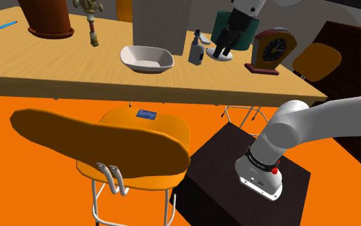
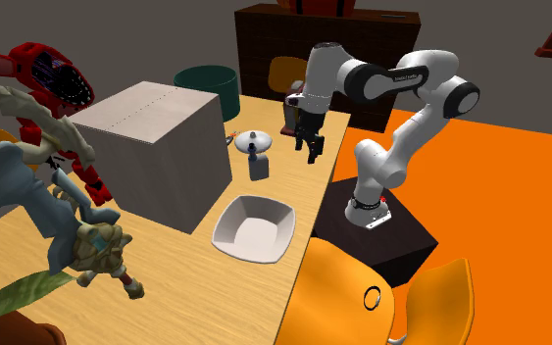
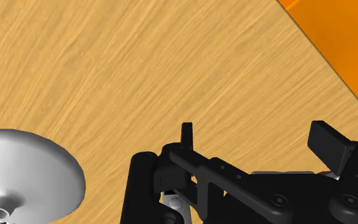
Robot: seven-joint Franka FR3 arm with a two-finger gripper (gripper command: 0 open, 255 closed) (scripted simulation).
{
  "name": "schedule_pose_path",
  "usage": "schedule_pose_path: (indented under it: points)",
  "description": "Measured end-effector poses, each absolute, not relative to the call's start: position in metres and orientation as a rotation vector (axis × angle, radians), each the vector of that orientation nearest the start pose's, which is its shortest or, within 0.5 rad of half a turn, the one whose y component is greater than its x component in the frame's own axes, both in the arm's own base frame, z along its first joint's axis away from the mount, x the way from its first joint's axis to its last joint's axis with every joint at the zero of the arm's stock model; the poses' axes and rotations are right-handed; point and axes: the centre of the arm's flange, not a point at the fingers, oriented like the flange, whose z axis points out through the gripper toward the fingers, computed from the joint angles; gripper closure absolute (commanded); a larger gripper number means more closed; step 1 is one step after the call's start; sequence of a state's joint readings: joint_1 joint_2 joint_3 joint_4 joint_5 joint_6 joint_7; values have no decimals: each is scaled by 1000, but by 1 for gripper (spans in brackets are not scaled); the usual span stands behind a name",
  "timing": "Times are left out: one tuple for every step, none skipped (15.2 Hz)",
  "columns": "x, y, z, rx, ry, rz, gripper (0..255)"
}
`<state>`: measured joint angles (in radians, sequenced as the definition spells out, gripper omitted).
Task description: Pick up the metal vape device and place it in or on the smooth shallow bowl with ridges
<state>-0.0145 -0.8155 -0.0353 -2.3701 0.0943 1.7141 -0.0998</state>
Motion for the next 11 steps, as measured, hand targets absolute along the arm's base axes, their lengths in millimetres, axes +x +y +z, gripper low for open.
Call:
schedule_pose_path:
  points:
    - [313, -10, 607, -3022, -80, -253, 0]
    - [319, -12, 607, -3025, -77, -257, 0]
    - [327, -16, 609, -3030, -73, -263, 0]
    - [336, -18, 607, -3036, -67, -269, 0]
    - [349, -21, 608, -3043, -62, -277, 0]
    - [360, -23, 608, -3050, -56, -285, 0]
    - [372, -26, 611, -3057, -50, -293, 0]
    - [383, -29, 612, -3063, -44, -301, 0]
    - [396, -35, 613, -3070, -38, -309, 0]
    - [405, -38, 614, -3078, -31, -317, 0]
    - [414, -40, 614, -3084, -25, -325, 0]
